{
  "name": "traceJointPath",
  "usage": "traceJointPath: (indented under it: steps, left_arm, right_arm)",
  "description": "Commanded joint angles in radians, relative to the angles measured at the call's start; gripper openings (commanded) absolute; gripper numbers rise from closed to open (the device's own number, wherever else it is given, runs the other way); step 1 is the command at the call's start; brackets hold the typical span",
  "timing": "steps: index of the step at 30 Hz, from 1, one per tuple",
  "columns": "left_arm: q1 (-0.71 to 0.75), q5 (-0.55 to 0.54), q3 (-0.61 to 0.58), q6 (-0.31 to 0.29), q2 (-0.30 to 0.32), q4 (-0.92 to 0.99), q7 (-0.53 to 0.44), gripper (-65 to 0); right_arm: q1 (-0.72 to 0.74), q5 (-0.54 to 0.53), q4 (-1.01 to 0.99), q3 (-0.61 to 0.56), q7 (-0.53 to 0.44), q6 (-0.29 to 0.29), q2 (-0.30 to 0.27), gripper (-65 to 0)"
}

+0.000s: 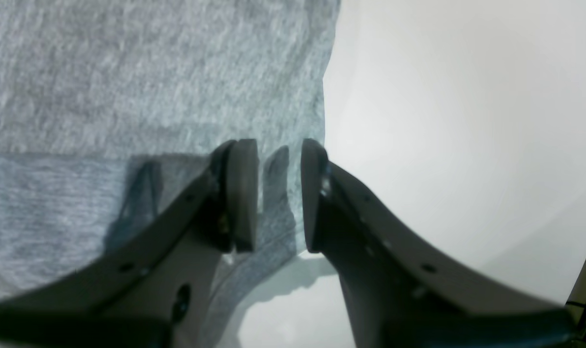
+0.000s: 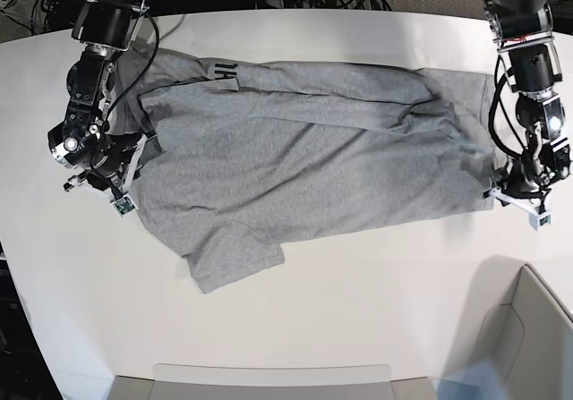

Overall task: Fold the T-shirt properly
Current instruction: 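Grasp the shirt side edges near the hem with both grippers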

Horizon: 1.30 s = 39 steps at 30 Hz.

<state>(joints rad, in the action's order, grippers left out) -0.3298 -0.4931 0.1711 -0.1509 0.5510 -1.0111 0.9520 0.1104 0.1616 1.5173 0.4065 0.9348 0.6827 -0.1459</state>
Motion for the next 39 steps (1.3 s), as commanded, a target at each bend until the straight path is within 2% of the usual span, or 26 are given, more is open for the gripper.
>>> traceJointPath:
  steps: [1,5,14,18,22,25,29,30,33,39]
  left_arm:
    - [-0.021,0.001,0.005,-0.025,0.017,0.011,-0.021,-21.8]
    - [-0.062,0.004,0.005,-0.129,0.019,0.088,-0.051,-21.8]
    - [-0.140,0.004,0.005,-0.263,0.017,0.260,-0.092,-21.8]
    - [-0.144,0.004,0.005,-0.303,0.014,0.286,-0.086,-22.1]
    - [-0.134,0.004,0.003,-0.330,-0.019,0.286,-0.084,-23.3]
    - [-0.133,0.004,0.003,-0.329,-0.039,0.286,-0.084,-33.2]
    - [-0.133,0.004,0.003,-0.321,-0.042,0.288,-0.084,-57.0]
    - [-0.133,0.004,0.003,-0.321,-0.042,0.288,-0.084,-61.1]
    - [-0.134,0.004,0.003,-0.322,-0.042,0.288,-0.064,-62.1]
    - [-0.133,0.004,0.003,-0.322,-0.042,0.288,-0.063,-62.2]
  right_arm:
    - [0.018,-0.001,0.016,0.002,-0.016,0.015,-0.011,-48.9]
    - [0.018,0.000,0.016,0.002,-0.015,0.015,-0.011,-48.9]
    - [0.018,0.000,0.016,0.002,-0.015,0.015,-0.011,-48.9]
    - [0.018,0.000,0.016,0.002,-0.015,0.015,-0.011,-48.9]
    - [0.021,0.000,0.016,0.002,-0.015,0.015,-0.011,-48.9]
    - [0.024,0.000,0.016,0.002,-0.015,0.015,-0.011,-48.9]
    - [0.042,-0.001,0.016,0.002,-0.016,0.015,-0.011,-48.9]
    - [0.061,-0.001,0.015,0.002,-0.016,0.015,-0.011,-48.9]
    - [0.160,-0.001,-0.065,0.004,-0.055,0.015,-0.011,-48.6]
    - [0.394,0.023,-0.396,-0.068,-0.181,0.015,-0.050,-48.6]
